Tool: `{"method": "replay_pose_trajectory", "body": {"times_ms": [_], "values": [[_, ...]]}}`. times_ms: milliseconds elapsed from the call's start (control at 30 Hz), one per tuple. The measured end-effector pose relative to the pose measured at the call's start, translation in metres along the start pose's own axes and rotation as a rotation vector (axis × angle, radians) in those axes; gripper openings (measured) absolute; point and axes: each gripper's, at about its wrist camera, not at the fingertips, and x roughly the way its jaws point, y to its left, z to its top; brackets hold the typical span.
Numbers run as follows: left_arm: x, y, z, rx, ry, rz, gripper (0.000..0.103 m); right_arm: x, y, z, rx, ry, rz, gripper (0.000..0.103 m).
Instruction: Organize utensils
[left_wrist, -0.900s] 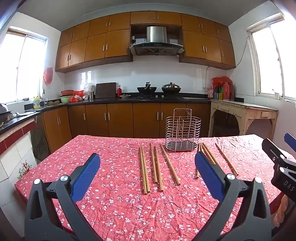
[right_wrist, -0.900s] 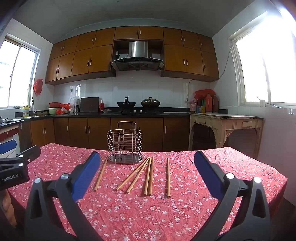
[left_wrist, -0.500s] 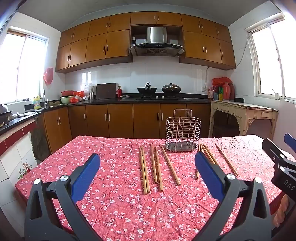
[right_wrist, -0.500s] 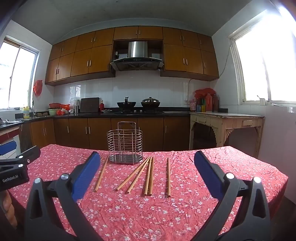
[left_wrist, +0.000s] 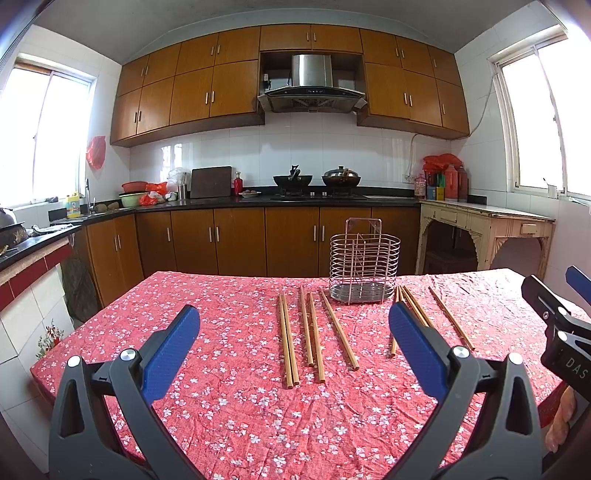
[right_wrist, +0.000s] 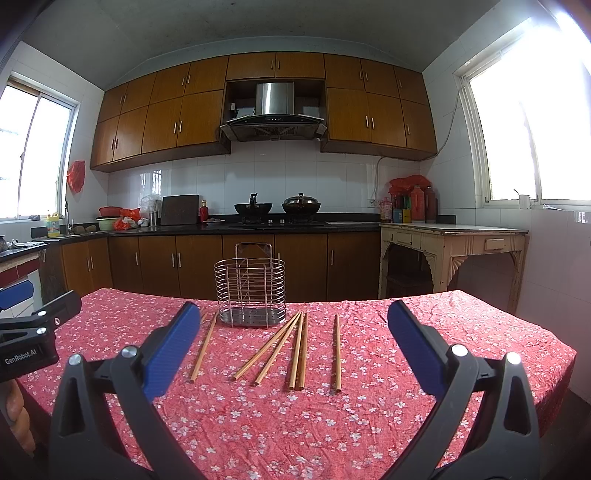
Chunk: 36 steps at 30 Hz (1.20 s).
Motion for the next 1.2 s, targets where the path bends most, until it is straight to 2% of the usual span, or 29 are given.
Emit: {"method": "replay_pose_trajectory", "body": {"times_ms": [1200], "values": [[-0.0004, -0.0020, 0.0032, 0.002, 0.000, 0.001, 0.101, -0.0065, -0.0061, -0.0005, 0.009, 0.002, 0.000, 0.099]]}}
